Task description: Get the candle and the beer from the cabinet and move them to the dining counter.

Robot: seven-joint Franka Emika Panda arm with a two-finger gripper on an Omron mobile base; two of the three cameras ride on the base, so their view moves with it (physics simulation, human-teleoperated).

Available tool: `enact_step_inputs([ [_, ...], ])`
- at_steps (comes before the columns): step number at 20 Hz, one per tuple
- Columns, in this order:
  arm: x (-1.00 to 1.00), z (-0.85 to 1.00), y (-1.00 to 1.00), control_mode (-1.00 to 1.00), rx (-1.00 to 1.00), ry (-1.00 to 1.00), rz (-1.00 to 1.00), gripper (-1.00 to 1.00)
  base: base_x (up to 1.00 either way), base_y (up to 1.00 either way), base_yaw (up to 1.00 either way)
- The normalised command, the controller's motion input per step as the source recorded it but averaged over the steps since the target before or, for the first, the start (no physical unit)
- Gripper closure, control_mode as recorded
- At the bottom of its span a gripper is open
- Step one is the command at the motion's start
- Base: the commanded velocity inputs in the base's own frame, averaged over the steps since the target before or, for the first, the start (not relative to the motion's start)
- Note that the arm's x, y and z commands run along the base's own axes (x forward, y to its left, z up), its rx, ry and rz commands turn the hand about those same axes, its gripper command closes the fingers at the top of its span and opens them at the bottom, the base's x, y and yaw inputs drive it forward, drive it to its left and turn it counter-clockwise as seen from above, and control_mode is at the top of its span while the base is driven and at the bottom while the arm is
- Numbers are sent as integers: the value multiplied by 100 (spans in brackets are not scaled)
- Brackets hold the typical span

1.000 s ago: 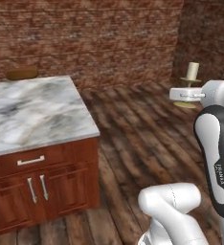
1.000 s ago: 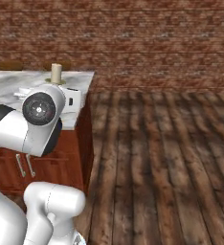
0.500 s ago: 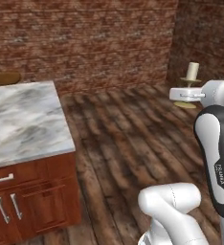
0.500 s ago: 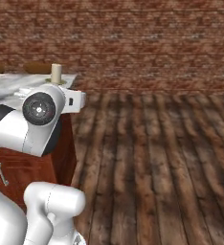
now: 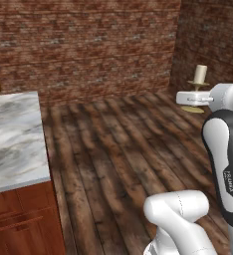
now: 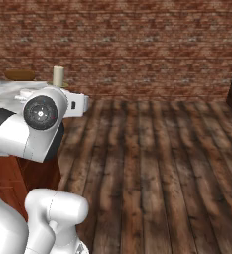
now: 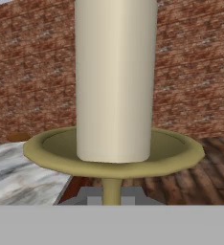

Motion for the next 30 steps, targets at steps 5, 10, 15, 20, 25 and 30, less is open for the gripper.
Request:
enact_step_inputs([
  [5, 0, 0, 0, 100, 0, 0, 0, 100, 65, -49, 0],
  [10, 0, 0, 0, 100, 0, 0, 0, 100, 67, -46, 0],
  [15, 0, 0, 0, 100, 0, 0, 0, 100, 69, -45, 0],
  [20, 0, 0, 0, 100, 0, 0, 0, 100, 71, -42, 2],
  [25, 0, 0, 0, 100, 0, 0, 0, 100, 73, -38, 4],
  [30, 0, 0, 0, 100, 0, 0, 0, 100, 74, -37, 6],
])
